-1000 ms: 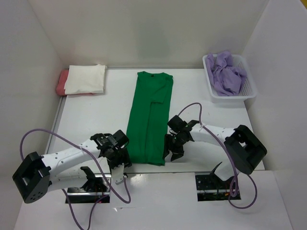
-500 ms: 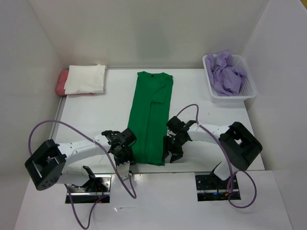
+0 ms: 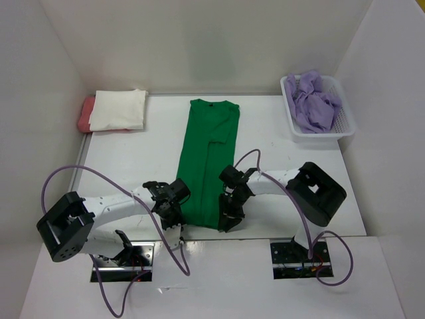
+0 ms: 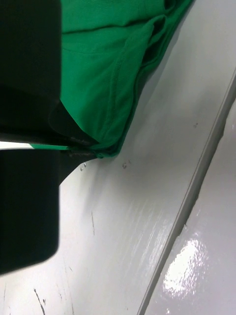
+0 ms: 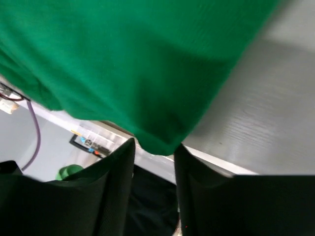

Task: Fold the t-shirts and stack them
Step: Grab the bottom of the folded rectangular tshirt with both arms

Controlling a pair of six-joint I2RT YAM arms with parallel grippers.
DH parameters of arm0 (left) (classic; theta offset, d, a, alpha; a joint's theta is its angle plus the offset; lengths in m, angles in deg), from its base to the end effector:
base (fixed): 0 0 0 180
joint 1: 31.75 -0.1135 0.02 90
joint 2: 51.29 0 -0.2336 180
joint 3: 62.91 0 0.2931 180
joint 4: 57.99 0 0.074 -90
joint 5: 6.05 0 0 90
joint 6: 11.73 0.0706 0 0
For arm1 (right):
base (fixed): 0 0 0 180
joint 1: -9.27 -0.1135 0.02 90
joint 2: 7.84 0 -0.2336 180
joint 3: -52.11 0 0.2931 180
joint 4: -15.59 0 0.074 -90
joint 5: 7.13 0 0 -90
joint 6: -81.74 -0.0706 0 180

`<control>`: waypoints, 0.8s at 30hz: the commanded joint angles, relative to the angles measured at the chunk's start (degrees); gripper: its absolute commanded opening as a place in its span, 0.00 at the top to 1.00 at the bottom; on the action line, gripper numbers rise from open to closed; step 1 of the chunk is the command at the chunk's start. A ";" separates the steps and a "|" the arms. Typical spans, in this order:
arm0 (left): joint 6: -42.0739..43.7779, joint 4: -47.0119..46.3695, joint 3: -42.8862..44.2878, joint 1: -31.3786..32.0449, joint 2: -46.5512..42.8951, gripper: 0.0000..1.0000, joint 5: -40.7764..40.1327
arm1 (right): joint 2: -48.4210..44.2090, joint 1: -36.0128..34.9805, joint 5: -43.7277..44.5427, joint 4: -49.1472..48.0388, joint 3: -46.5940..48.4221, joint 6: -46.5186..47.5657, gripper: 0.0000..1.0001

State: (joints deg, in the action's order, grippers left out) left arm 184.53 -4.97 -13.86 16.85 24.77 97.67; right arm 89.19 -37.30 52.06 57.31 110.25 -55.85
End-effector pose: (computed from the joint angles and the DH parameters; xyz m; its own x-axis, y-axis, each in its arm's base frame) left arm 0.1525 -0.1983 0.0667 0.9080 0.3803 -0.1758 0.4136 -0.8805 0.2316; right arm 0.1791 0.2418 0.0285 -0.9604 -0.0921 0.2631 0.0414 0.8863 0.4613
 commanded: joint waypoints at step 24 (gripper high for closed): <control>-33.56 -26.14 16.11 -18.80 4.62 1.00 1.32 | 1.65 16.59 11.03 12.10 23.88 12.52 1.00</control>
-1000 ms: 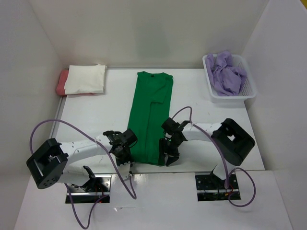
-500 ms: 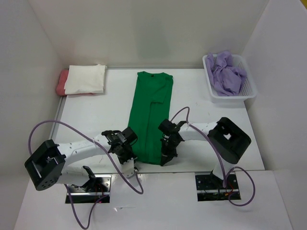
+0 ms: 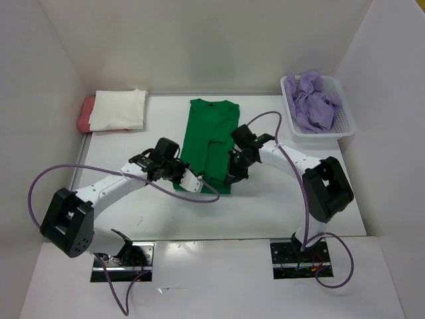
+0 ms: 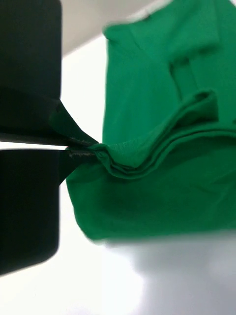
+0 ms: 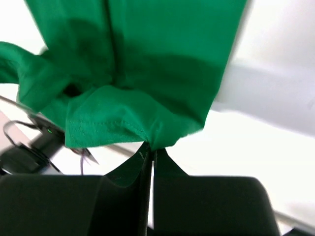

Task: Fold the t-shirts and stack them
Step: Fold the folded rectangular tshirt in 1/3 of the way

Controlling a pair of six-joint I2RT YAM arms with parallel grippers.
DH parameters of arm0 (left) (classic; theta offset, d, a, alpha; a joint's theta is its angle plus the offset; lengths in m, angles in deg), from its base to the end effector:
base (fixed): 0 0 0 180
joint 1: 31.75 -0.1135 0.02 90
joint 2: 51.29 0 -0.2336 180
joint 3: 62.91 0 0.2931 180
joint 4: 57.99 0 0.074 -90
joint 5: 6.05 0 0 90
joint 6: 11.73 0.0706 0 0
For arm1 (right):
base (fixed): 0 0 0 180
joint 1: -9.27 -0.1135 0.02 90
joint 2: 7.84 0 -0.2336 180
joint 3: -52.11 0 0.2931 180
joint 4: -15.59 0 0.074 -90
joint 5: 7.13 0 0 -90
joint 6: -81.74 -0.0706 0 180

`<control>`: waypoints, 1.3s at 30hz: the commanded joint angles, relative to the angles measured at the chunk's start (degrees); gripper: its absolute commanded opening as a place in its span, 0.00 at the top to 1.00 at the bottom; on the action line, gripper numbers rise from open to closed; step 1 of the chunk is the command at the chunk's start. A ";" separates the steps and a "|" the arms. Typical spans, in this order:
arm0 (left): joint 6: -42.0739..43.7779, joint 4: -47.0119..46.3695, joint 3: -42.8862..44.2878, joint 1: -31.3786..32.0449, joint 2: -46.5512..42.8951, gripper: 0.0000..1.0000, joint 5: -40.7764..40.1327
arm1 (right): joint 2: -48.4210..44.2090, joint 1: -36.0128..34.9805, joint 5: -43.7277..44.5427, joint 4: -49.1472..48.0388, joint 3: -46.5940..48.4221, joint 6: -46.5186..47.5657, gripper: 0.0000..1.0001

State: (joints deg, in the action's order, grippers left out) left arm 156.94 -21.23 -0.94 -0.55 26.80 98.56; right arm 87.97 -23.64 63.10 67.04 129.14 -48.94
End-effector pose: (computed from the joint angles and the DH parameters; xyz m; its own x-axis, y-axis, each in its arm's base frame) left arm 0.2810 -0.1910 0.1472 0.4852 0.8154 -0.3158 0.7928 -0.2579 0.5522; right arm 0.2965 0.2203 0.1194 -0.9950 0.0867 -0.0490 0.0544 0.8853 0.4619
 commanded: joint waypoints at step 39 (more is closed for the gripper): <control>-14.86 -51.32 10.57 -6.77 29.14 0.66 -14.67 | 20.83 19.99 -4.22 -2.80 34.12 16.25 0.58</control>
State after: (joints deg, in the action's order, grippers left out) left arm 146.60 -66.89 7.08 -6.97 55.63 88.40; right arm 117.15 -3.88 56.78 68.24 165.03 -33.80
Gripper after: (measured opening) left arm 0.330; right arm 0.420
